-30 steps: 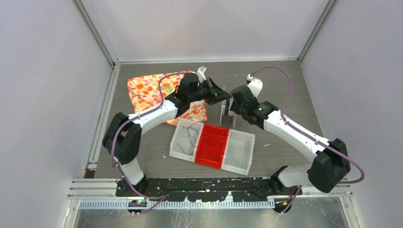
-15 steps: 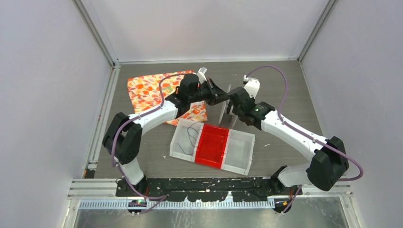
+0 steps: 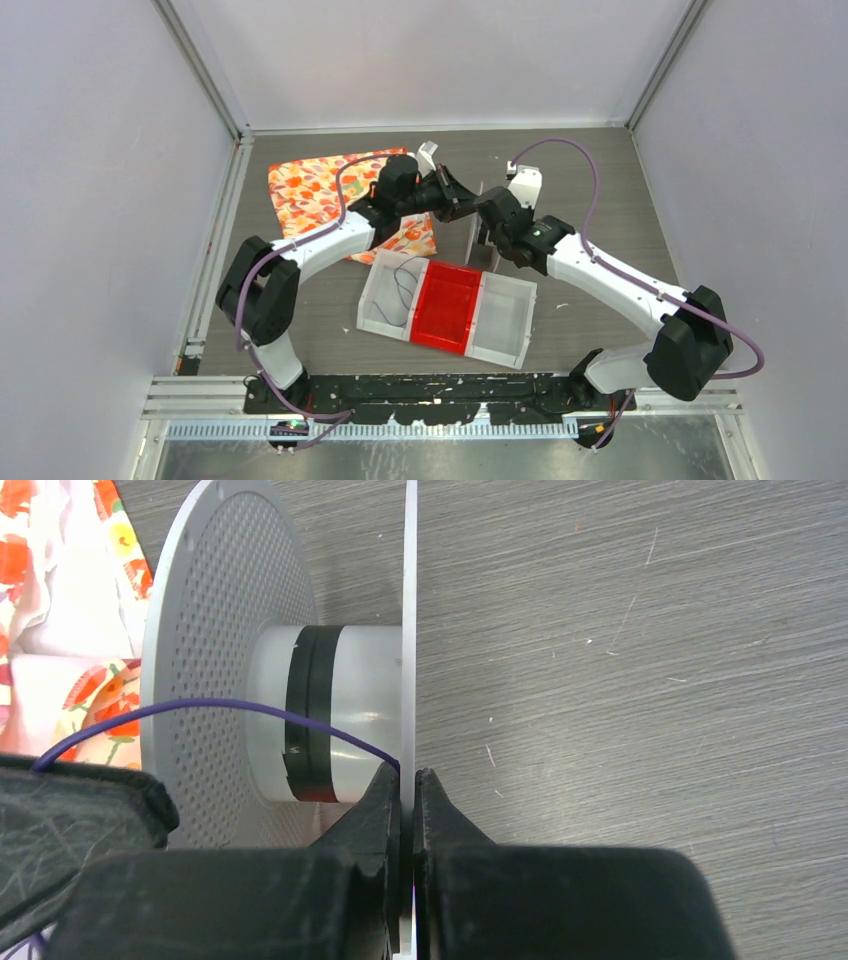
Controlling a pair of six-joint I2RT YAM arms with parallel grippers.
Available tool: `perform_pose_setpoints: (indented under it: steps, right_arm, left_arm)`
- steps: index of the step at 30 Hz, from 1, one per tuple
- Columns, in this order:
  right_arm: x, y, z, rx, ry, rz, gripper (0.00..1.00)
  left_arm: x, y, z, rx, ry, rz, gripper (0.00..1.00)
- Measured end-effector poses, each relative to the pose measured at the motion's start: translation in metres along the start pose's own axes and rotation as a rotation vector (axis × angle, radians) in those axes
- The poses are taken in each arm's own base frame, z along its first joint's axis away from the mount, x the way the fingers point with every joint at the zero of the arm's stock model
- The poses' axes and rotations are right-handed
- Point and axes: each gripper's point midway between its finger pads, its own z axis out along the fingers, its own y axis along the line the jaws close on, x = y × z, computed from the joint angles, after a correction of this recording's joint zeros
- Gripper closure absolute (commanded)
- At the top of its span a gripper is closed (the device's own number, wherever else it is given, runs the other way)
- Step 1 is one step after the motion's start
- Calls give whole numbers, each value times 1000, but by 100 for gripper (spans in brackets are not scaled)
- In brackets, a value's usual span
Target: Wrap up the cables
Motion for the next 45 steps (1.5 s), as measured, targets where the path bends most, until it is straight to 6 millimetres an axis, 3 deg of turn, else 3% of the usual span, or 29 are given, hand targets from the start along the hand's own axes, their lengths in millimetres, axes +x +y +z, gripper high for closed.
perform_pose_setpoints:
  steps: [5,7,10,16,20,22,27,35,37,40,43,45]
  right_arm:
    - [-4,-7,-4,16,-9,-34,99]
    - [-14,-13,-10,22,-9,-62,99]
    - [-42,-14,-22,7,-21,-72,99]
    - [-133,-11,-71,-112,-93,-27,99]
    - [-162,-11,-102,-185,-90,-64,100]
    - [-165,-8,-113,-218,-65,-99,100]
    - [-169,-6,-127,-259,-24,-158,99]
    - [-171,-16,-140,-259,-34,-125,99]
    - [-168,-19,-140,-255,-33,-111,99]
    - [-161,-24,-139,-240,-28,-96,99]
    - [-157,-28,-137,-230,-29,-76,99]
    - [-155,-30,-137,-229,-32,-66,99]
  left_arm:
    - [0,-8,-1,42,61,9,55]
    - [-8,-17,-2,76,82,18,43]
    - [-32,-36,-14,133,84,43,40]
    - [-107,-75,-67,254,13,123,39]
    - [-145,-74,-108,257,-57,161,38]
    - [-149,-74,-126,263,-66,207,37]
    - [-100,-69,-151,233,-14,341,35]
    - [-26,-31,-181,-50,1,681,33]
    - [-6,-7,-182,-116,15,735,33]
    - [29,46,-180,-206,72,739,33]
    - [52,91,-178,-297,110,717,31]
    - [60,109,-176,-348,116,721,31]
